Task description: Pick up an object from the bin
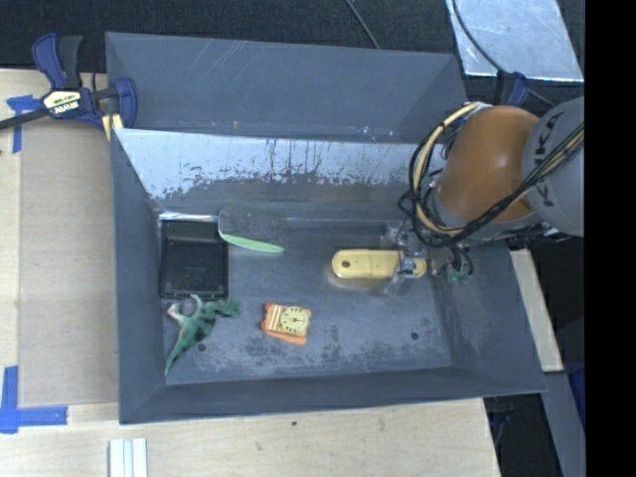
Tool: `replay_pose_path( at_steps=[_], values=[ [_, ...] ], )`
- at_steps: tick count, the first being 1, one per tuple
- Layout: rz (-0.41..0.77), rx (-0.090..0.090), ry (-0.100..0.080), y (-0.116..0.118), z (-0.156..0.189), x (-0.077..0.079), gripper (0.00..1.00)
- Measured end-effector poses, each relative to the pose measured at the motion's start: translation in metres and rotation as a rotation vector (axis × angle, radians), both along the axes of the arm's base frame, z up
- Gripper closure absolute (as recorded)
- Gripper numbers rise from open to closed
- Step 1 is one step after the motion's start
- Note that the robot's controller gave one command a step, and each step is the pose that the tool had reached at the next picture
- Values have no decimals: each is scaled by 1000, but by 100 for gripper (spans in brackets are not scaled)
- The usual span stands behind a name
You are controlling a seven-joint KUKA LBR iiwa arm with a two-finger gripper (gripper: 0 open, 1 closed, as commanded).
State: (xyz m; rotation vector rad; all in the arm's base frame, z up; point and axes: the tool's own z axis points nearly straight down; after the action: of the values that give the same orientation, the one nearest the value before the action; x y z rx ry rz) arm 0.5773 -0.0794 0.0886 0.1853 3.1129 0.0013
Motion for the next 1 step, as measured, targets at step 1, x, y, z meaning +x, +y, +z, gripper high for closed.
replay_pose_path(
  at_steps=[1],
  values=[
    [0, -1, -5, 0, 15, 1, 100]
  ],
)
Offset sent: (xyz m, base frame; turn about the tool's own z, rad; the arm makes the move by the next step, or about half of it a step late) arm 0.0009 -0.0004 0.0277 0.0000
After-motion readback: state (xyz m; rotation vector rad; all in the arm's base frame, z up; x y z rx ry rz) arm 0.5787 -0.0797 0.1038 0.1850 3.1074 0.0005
